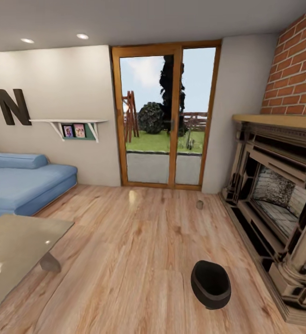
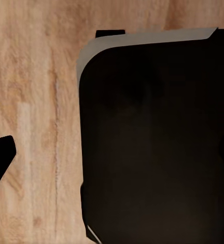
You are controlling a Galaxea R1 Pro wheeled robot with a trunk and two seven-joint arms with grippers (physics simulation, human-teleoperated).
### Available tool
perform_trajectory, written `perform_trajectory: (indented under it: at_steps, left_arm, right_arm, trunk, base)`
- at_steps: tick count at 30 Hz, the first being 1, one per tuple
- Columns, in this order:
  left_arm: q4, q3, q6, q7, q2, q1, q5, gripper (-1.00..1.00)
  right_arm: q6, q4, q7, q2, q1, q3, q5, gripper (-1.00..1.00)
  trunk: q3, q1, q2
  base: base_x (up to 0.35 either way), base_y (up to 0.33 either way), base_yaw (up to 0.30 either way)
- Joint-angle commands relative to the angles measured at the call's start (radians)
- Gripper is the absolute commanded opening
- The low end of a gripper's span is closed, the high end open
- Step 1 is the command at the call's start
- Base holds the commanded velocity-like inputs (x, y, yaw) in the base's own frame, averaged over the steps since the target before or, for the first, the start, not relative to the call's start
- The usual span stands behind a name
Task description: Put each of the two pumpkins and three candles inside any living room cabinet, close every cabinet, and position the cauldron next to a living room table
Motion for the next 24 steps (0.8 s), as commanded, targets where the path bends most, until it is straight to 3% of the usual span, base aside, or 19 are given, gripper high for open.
perform_trajectory:
  at_steps: [1, 18, 24]
  left_arm:
    - [0.001, -0.001, -0.004, 0.000, 0.000, 0.000, 0.000, 1.00]
    - [0.001, -0.001, -0.005, 0.000, 0.000, 0.000, 0.000, 1.00]
    - [0.001, -0.002, -0.005, 0.000, 0.000, 0.000, -0.002, 1.00]
  right_arm:
    - [0.000, 0.000, 0.002, 0.000, 0.000, -0.001, -0.001, 1.00]
    - [0.000, 0.000, 0.003, -0.001, 0.000, -0.003, -0.002, 1.00]
    - [0.000, 0.000, 0.003, 0.000, 0.000, -0.002, 0.000, 1.00]
  trunk:
    - [-0.002, 0.000, 0.000]
    - [-0.027, 0.000, 0.000]
    - [-0.034, 0.000, 0.000]
  base:
    - [0.213, 0.151, -0.118]
    - [0.038, 0.019, -0.155]
    - [0.217, 0.079, -0.116]
